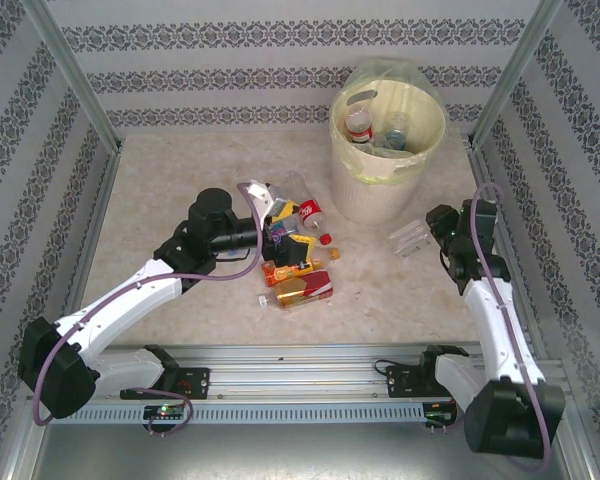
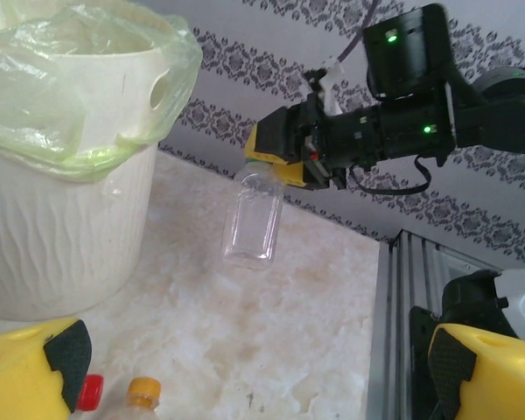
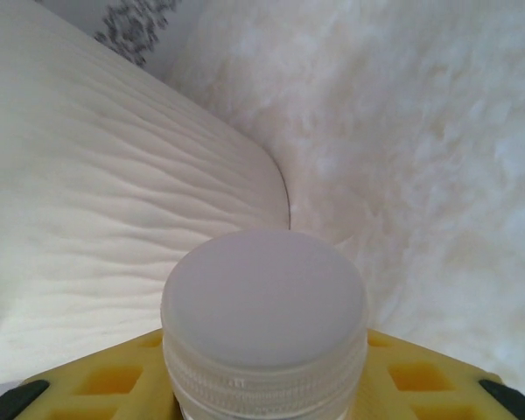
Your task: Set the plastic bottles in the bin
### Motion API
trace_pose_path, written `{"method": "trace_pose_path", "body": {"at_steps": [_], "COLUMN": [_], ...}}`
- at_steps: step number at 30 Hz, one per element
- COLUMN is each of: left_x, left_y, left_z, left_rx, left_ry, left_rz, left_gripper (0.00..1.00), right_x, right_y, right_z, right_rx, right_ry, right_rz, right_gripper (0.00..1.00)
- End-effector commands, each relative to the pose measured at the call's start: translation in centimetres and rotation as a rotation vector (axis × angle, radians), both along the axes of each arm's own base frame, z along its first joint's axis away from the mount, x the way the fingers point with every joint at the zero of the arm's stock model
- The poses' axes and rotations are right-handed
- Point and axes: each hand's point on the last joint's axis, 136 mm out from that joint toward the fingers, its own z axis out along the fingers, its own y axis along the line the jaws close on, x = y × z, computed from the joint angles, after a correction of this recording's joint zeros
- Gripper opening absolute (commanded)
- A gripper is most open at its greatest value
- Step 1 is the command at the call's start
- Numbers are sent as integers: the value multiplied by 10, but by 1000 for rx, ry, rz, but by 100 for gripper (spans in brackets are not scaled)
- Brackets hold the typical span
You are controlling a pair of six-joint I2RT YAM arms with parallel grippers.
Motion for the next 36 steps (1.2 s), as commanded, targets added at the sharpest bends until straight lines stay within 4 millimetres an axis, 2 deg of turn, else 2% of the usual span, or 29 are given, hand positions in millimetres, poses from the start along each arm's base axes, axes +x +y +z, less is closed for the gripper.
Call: {"method": "trace_pose_path", "body": {"at_steps": [1, 5, 11, 16, 20, 24, 28, 33, 36], "left_x": [-16, -27, -35, -36, -37, -34, -25, -15, -12], "left_y": [-2, -4, 0, 12, 22, 32, 44, 52, 53], "left_z": [36, 44, 55, 75, 90, 97, 103, 103, 100], "left_rx": [-123, -146, -174, -233, -269, -285, -302, -301, -291], "left_ry": [-57, -57, -75, -101, -131, -146, -161, -166, -159], "left_rz": [-65, -130, -159, -139, -125, -91, -30, 19, 28], "left_gripper": [100, 100, 100, 100, 100, 100, 100, 100, 100], "right_x": [-15, -18, -13, 3, 22, 49, 83, 130, 150], "right_y": [-3, 10, 41, 61, 68, 76, 85, 97, 103], "right_z": [42, 97, 194, 249, 280, 297, 299, 278, 262], "right_rx": [-194, -338, -553, -638, -708, -754, -774, -738, -714], "right_ry": [-27, -115, -285, -369, -393, -386, -358, -285, -229], "right_rz": [33, 94, 192, 262, 290, 324, 371, 484, 538], "right_gripper": [43, 43, 44, 44, 45, 46, 46, 47, 47]}}
